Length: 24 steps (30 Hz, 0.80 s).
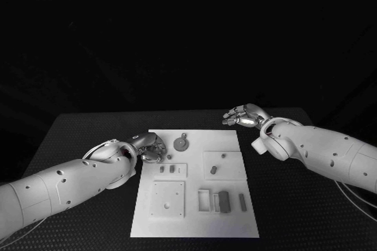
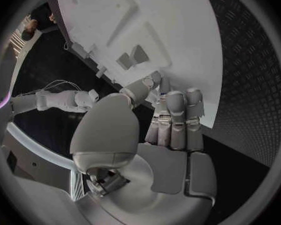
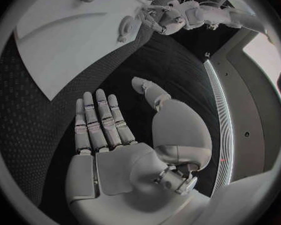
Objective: Assemble the parts on the task board
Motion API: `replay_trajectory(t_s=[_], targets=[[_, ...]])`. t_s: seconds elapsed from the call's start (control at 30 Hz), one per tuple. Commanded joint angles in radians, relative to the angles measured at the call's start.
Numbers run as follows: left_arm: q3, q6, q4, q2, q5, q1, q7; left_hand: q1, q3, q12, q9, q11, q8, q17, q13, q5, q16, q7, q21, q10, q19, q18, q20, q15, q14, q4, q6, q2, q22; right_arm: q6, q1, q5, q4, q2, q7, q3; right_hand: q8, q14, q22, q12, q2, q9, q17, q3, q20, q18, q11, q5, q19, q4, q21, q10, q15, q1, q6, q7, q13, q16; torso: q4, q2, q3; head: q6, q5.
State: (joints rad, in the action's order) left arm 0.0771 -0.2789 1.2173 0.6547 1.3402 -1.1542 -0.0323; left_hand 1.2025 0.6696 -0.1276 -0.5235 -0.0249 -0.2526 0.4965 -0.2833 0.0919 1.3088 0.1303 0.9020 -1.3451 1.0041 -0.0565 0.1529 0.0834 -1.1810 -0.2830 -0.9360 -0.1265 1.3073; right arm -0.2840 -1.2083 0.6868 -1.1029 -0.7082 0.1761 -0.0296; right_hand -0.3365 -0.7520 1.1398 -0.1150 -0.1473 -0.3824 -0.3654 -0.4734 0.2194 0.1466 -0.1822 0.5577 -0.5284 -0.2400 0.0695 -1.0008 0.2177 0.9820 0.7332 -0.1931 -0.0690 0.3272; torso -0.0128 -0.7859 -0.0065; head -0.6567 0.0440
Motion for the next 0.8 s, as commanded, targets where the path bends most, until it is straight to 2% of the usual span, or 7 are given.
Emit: replay_trajectory(t_s=[0.03,0.17,0.23,0.3,0.47,0.6,0.8], targets=[[-0.001,0.009,-0.002,0.005,0.001,-0.001,-0.007,0.008,0.001,-0.002,0.001,-0.003,0.005,-0.002,-0.002,0.0,-0.001,0.001,0.004,-0.005,-0.002,-0.03,0.027,0.0,0.005,-0.005,0.004,-0.008,0.016,0.006,0.0,0.008,-0.001,-0.003,0.004,0.0,-0.006,0.009,0.001,0.005,0.001,0.002,0.002,-0.006,-0.001,-0.007,-0.005,-0.006,0.008,-0.008,-0.004,-0.001,0.002,0.001,-0.01,-0.006,0.0,0.006,-0.0007,0.0,-0.001,0.002,0.001],[-0.002,-0.017,-0.008,0.018,-0.017,-0.001,0.009,0.014,0.003,-0.002,0.0,-0.004,0.001,-0.002,-0.002,0.002,-0.001,0.003,0.004,-0.005,-0.003,-0.03,0.027,0.0,0.005,-0.004,-0.003,-0.007,0.016,0.008,0.0,0.025,-0.003,-0.008,0.002,0.0,-0.009,0.007,0.003,0.005,0.001,0.003,0.004,-0.015,-0.001,-0.006,-0.005,-0.049,0.005,-0.025,-0.003,-0.003,0.003,0.025,-0.009,-0.006,0.0,0.01,-0.0011,0.0,-0.0012,0.006,0.003],[-0.007,-0.039,-0.017,0.023,-0.053,-0.004,0.022,0.017,0.004,-0.004,-0.002,-0.004,-0.007,-0.002,-0.003,0.003,0.0,0.003,0.004,-0.007,-0.002,-0.03,0.027,0.0,0.004,-0.003,-0.015,-0.006,0.017,0.011,0.0,0.03,-0.006,-0.011,0.001,0.0,-0.011,0.004,0.004,0.004,0.001,0.003,0.004,-0.019,-0.001,-0.004,-0.005,-0.071,0.001,-0.031,-0.002,-0.005,0.002,0.036,-0.008,-0.005,-0.001,0.013,-0.0017,0.001,-0.0009,0.007,0.003],[-0.012,-0.058,-0.027,0.026,-0.086,-0.009,0.042,0.016,0.005,-0.003,-0.006,-0.003,-0.019,-0.002,-0.004,0.003,0.0,-0.002,0.005,-0.005,-0.002,-0.029,0.026,0.0,0.004,-0.001,-0.035,-0.003,0.017,0.012,0.0,0.042,-0.012,-0.014,0.0,0.0,-0.013,-0.01,0.005,0.003,0.005,0.004,0.002,-0.027,-0.002,0.001,-0.005,-0.109,-0.013,-0.041,0.0,-0.009,-0.004,0.055,-0.006,-0.005,-0.001,0.023,-0.0017,0.001,0.0,0.008,0.003],[-0.018,-0.105,-0.036,0.038,-0.214,-0.025,0.086,0.004,0.005,-0.003,-0.009,-0.004,-0.025,-0.01,-0.006,-0.003,-0.016,-0.003,-0.005,-0.001,-0.015,-0.025,0.023,-0.002,0.018,0.003,-0.04,-0.008,0.014,0.016,0.001,0.1,-0.019,-0.02,0.0,0.0,-0.021,-0.035,0.005,-0.007,0.008,0.005,-0.004,-0.039,-0.004,0.013,0.001,-0.156,-0.046,-0.045,0.001,-0.027,-0.016,0.08,0.006,-0.003,-0.004,0.041,-0.0005,0.001,0.0,0.012,0.006],[-0.02,-0.112,-0.026,0.049,-0.29,-0.036,0.122,-0.023,-0.005,-0.002,-0.008,-0.007,-0.023,-0.017,-0.006,-0.014,-0.032,0.001,-0.017,0.003,-0.025,-0.02,0.02,-0.005,0.027,0.012,-0.033,-0.02,0.009,0.016,0.001,0.124,-0.022,-0.027,-0.002,0.0,-0.024,-0.044,0.004,-0.011,0.008,0.006,-0.007,-0.042,-0.004,0.017,0.003,-0.166,-0.058,-0.046,0.001,-0.034,-0.021,0.086,0.011,-0.002,-0.005,0.047,-0.0002,0.001,0.0005,0.015,0.011],[-0.02,-0.094,0.025,0.062,-0.319,-0.057,0.153,-0.057,-0.03,0.004,-0.01,-0.013,-0.025,-0.025,-0.004,-0.019,-0.05,0.003,-0.031,0.016,-0.039,-0.017,0.017,-0.01,0.039,0.016,-0.029,-0.037,0.006,0.008,0.004,0.189,-0.024,-0.038,-0.004,0.0,-0.026,-0.047,0.002,-0.013,0.007,0.006,-0.008,-0.044,-0.004,0.019,0.005,-0.168,-0.062,-0.047,-0.001,-0.037,-0.023,0.091,0.016,-0.001,-0.005,0.049,0.0007,0.001,0.0013,0.018,0.014]])
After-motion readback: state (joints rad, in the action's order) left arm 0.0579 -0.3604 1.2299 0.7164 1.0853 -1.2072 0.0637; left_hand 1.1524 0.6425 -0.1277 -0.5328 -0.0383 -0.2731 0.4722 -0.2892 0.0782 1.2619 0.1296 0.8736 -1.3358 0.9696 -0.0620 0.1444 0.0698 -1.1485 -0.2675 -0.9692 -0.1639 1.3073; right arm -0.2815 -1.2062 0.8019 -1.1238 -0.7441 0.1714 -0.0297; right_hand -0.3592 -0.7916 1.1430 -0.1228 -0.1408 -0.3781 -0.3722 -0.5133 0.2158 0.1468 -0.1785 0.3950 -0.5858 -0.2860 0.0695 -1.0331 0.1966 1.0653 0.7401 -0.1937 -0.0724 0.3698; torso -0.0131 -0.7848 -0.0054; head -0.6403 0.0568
